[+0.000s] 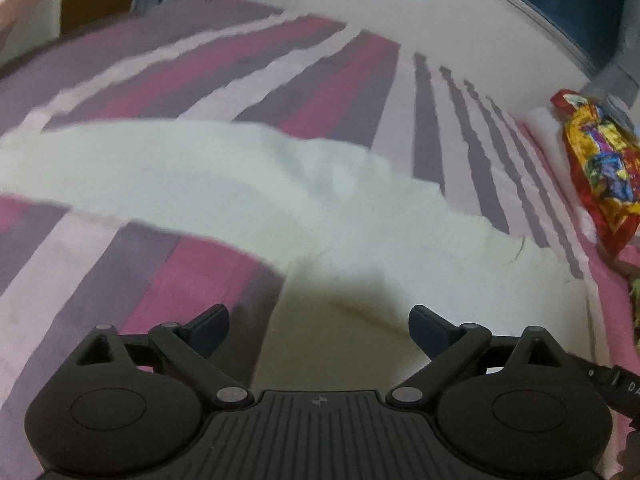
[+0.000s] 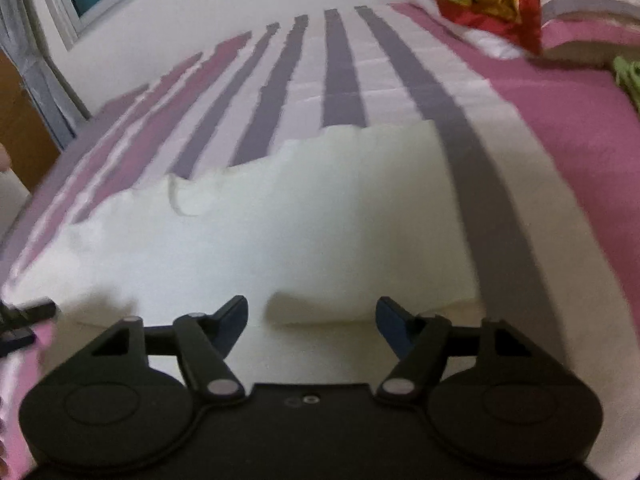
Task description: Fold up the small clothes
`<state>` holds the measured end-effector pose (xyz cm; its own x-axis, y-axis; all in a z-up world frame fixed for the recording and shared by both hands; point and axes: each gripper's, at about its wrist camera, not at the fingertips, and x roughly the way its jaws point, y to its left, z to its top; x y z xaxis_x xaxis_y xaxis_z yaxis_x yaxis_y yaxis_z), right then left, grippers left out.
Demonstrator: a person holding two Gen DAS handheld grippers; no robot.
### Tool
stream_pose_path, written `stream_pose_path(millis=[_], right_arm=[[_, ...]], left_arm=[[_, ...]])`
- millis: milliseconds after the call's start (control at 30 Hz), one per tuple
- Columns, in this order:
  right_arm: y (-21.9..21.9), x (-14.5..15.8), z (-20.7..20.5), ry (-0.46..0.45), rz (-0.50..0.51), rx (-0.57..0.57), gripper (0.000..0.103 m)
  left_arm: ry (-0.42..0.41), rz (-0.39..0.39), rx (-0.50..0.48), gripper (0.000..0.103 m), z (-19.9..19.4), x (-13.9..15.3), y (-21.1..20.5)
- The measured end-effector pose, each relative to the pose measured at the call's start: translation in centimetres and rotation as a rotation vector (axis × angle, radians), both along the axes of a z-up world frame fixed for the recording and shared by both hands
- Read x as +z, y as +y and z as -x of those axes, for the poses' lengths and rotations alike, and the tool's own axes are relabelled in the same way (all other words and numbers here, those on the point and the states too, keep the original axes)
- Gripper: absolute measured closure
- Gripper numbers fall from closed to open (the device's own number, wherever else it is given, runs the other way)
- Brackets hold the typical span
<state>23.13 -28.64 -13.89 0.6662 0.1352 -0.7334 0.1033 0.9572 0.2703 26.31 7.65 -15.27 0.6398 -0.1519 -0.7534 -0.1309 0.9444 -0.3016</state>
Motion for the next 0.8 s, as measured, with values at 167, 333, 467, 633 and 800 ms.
stream_pose_path(millis=[167,333,467,633,800], right_arm=[[3.4,1.6,1.2,-0.029,0.021,0.065,0.032],[7.1,2.4,1.5,-0.039,0.017,0.125,0.031],[10.1,2.8,1.6,-0.041,0.004,0.172,0.031],[13.1,3.1,1.3,-0.05,0.025,0.206,0.03],[15.1,2.7,0.5,-0.035,0.024,0.224,0.03]], left_arm=[[0.026,0.026,0.057,0.007,1.8,0.1,2.9],[0.005,0.038,0.116,0.007,3.2,0.6,6.9],[0.013,0.091,0.212,0.007,3.7,0.4,11.6],[0.028,0.198,0.334,0.007,3.6,-1.1,17.3],[0.043,0.296,0.439,0.008,2.8,-3.4,21.5]])
